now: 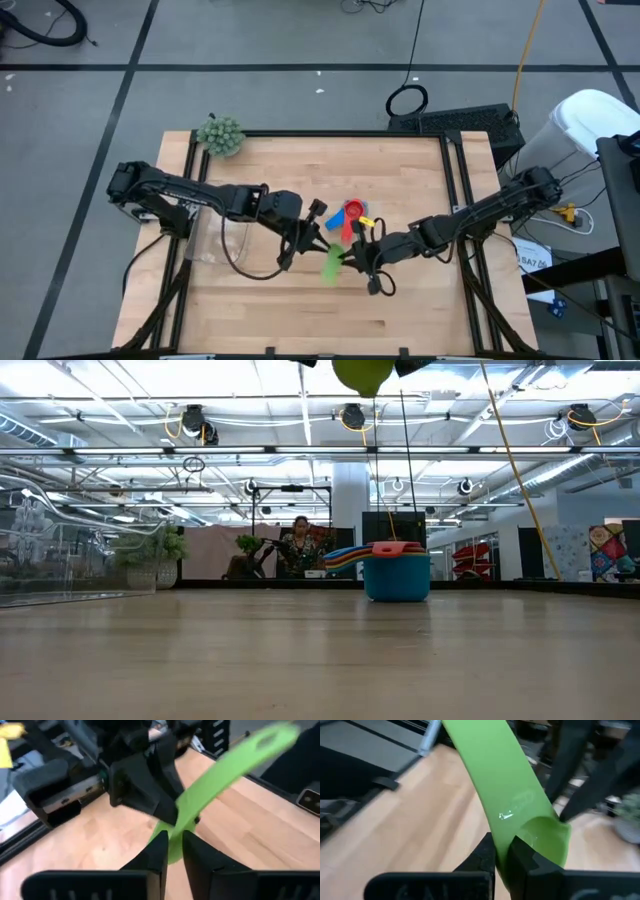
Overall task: Nest measuring cups in basket
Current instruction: Stack the green measuring cup on top of the red measuring cup
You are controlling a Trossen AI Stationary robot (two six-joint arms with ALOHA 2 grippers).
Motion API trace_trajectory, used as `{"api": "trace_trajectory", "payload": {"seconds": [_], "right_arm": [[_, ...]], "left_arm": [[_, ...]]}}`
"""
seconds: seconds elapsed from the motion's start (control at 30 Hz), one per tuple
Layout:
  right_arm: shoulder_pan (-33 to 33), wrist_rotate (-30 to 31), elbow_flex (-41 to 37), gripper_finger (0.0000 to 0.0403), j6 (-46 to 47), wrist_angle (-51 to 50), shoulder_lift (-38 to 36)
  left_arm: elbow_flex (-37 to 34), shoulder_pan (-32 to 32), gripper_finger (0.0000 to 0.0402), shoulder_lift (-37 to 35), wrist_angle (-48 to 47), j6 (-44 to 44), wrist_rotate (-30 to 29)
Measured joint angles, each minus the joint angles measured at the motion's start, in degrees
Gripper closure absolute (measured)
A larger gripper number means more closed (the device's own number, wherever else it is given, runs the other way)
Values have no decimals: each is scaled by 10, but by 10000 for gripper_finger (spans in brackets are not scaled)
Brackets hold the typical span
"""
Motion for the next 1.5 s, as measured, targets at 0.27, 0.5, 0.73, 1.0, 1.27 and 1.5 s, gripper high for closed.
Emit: {"api": "trace_trajectory", "payload": {"seconds": [0.27,0.5,0.73,1.0,1.27,1.5], "right_arm": [[-6,29,0,398,-18,-49,-33],[-32,42,1,399,-28,-157,-75],[-81,40,0,399,-62,-290,-70],[-141,-57,0,399,-141,-300,-37],[-187,-96,0,399,-197,-293,19],[-224,-120,0,399,-217,-300,42]], "left_arm": [[2,-5,322,-45,-29,-8,-59],[1,-9,321,-84,-74,-35,-91],[1,-24,321,-94,-87,-93,-93],[1,-39,321,-93,-70,-164,-92],[1,-45,321,-93,-73,-204,-91],[1,-55,321,-93,-73,-199,-91]]}}
